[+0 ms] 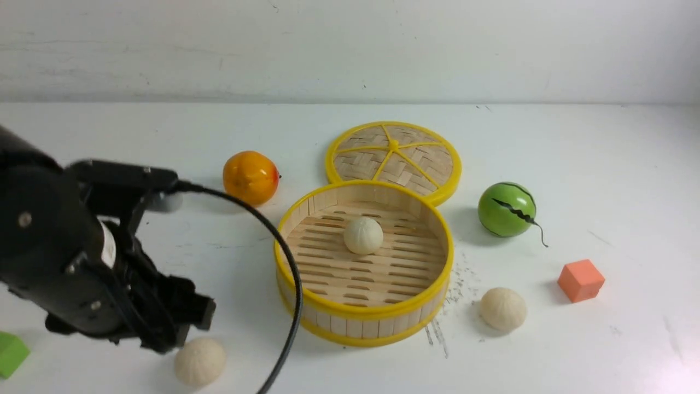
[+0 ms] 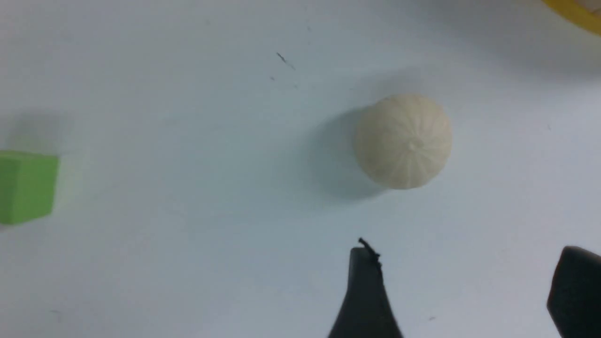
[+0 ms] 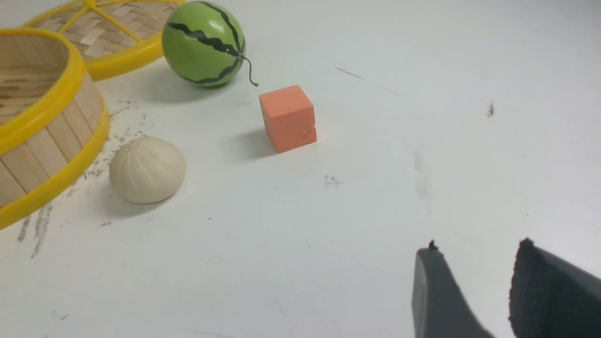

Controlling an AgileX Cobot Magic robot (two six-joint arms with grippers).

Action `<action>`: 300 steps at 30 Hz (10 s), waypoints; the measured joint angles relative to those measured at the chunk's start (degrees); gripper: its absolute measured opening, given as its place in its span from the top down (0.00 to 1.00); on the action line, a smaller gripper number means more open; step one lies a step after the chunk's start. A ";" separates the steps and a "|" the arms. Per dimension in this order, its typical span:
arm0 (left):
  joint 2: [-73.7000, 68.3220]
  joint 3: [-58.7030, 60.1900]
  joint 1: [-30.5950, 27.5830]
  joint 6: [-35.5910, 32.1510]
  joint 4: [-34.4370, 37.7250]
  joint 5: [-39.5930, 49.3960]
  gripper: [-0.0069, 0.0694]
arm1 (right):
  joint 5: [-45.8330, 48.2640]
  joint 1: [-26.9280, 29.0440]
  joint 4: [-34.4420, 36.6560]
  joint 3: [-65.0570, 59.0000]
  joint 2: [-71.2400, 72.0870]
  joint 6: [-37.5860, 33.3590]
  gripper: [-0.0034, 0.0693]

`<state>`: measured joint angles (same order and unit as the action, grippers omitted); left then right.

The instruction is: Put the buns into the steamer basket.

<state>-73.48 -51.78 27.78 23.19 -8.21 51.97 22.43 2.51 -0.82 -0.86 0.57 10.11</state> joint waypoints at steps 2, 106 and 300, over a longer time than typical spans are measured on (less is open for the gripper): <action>-1.45 2.39 0.00 0.14 1.27 -5.00 0.27 | 0.00 0.00 0.00 0.00 0.00 0.00 0.62; 14.99 -21.17 0.00 -8.51 0.06 8.60 0.89 | 0.00 0.00 0.00 0.00 0.00 0.00 0.62; 50.18 19.84 0.00 -3.98 -2.78 -5.73 0.78 | 0.09 -33.85 2.41 35.17 -35.12 -8.98 0.98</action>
<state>-23.30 -31.94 27.78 19.21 -10.99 46.24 22.51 -31.34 1.59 34.32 -34.55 1.13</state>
